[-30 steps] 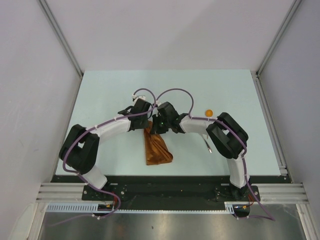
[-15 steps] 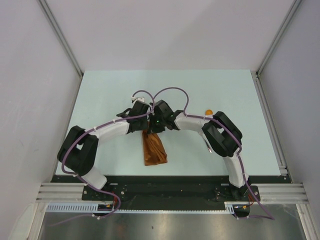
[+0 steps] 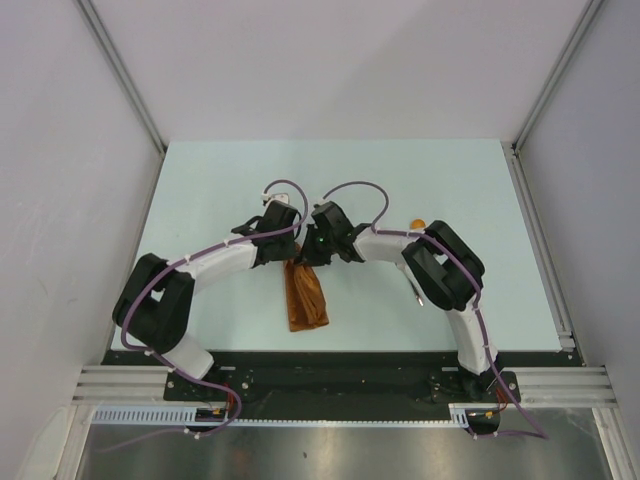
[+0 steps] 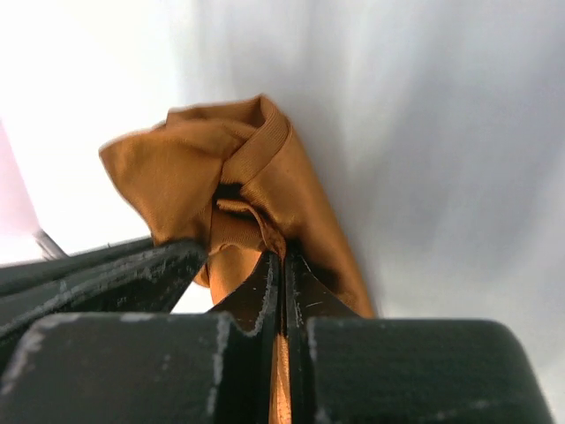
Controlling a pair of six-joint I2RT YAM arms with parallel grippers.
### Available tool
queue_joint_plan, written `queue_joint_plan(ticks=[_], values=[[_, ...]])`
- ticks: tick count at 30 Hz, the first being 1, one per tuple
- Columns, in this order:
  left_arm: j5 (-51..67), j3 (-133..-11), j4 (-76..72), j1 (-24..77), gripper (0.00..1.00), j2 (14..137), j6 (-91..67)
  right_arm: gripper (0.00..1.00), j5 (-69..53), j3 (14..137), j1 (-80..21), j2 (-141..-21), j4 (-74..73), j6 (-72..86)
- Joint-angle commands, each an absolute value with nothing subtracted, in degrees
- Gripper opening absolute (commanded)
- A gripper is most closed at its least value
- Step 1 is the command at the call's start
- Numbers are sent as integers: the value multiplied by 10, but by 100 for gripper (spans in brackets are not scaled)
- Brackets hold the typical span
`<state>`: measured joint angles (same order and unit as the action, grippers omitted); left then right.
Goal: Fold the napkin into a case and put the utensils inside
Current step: Stuff the smaller-rectangle-folded napkin at the center of the board.
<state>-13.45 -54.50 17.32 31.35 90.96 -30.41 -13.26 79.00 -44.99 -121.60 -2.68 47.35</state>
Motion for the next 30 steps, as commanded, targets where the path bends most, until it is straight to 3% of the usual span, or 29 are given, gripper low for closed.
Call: queue_joint_plan(ticks=[1,5,13,22,28,30], values=[[-111,-548,162,313,0,897,-323,0,-137,775,-440,-1198,52,545],[-111,-543,161,313,0,895,-322,0,-154,758,-442,-1204,119,574],[-148,-588,218,303,0,910,-314,0,-164,755,-463,-1223,102,500],[-110,-617,223,279,1,936,-327,0,-160,772,-474,-1239,66,439],[-140,-622,272,272,19,945,-332,0,-128,787,-477,-1238,36,409],[-141,-621,279,271,20,947,-336,0,-124,789,-478,-1237,25,394]])
